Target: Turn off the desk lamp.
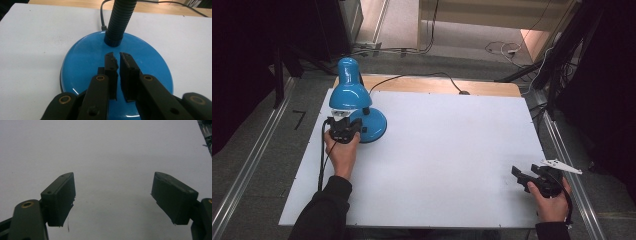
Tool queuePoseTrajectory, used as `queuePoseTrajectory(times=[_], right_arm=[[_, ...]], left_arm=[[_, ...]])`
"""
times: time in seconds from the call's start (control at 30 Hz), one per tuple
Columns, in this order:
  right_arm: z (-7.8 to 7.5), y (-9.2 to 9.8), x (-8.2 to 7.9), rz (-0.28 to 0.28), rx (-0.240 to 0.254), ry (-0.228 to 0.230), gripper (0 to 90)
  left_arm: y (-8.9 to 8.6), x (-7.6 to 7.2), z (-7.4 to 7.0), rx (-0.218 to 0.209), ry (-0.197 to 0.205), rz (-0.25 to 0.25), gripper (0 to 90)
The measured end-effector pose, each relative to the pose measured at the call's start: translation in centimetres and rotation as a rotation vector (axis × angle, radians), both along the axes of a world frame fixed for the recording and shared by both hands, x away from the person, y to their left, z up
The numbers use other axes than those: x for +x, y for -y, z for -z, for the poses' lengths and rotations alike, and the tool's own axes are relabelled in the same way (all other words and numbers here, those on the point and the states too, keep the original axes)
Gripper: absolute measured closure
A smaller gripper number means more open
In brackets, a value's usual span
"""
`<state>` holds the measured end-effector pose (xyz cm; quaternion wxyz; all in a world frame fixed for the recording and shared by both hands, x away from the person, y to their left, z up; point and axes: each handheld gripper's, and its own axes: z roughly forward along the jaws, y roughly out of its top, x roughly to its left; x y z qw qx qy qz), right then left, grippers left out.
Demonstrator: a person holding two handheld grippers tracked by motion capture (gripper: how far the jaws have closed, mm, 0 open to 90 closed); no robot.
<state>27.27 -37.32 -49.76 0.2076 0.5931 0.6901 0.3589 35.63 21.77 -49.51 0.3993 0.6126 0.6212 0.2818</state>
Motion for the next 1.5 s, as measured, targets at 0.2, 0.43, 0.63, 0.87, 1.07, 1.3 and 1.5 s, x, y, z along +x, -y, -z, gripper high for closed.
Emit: queuePoseTrajectory(times=[0.2,0.43,0.63,0.87,1.07,1.3,1.5], right_arm=[[0.0,0.0,0.0,-0.001,0.001,0.000,18.2],[0.0,0.0,0.0,0.000,0.000,-0.001,18.2],[0.0,0.0,0.0,0.000,0.002,-0.001,18.2],[0.0,0.0,0.0,0.002,0.002,-0.002,18.2],[0.0,0.0,0.0,-0.001,0.003,0.000,18.2],[0.0,0.1,0.0,0.001,0.002,0.004,18.2],[0.0,0.1,-0.1,0.003,0.004,0.001,18.2]], left_arm=[[-0.2,0.0,-0.1,-0.018,0.006,-0.003,72.4],[-0.4,-0.1,-0.2,-0.046,0.008,-0.012,61.2],[-0.2,-0.2,-0.4,-0.053,0.000,-0.005,53.8],[-0.1,-0.5,-0.6,-0.042,-0.004,0.017,44.2],[0.1,-0.7,-0.8,-0.034,-0.005,0.022,39.0],[0.2,-0.9,-0.9,-0.025,-0.009,0.018,35.2],[0.4,-1.2,-1.0,-0.012,-0.017,0.025,32.5]])
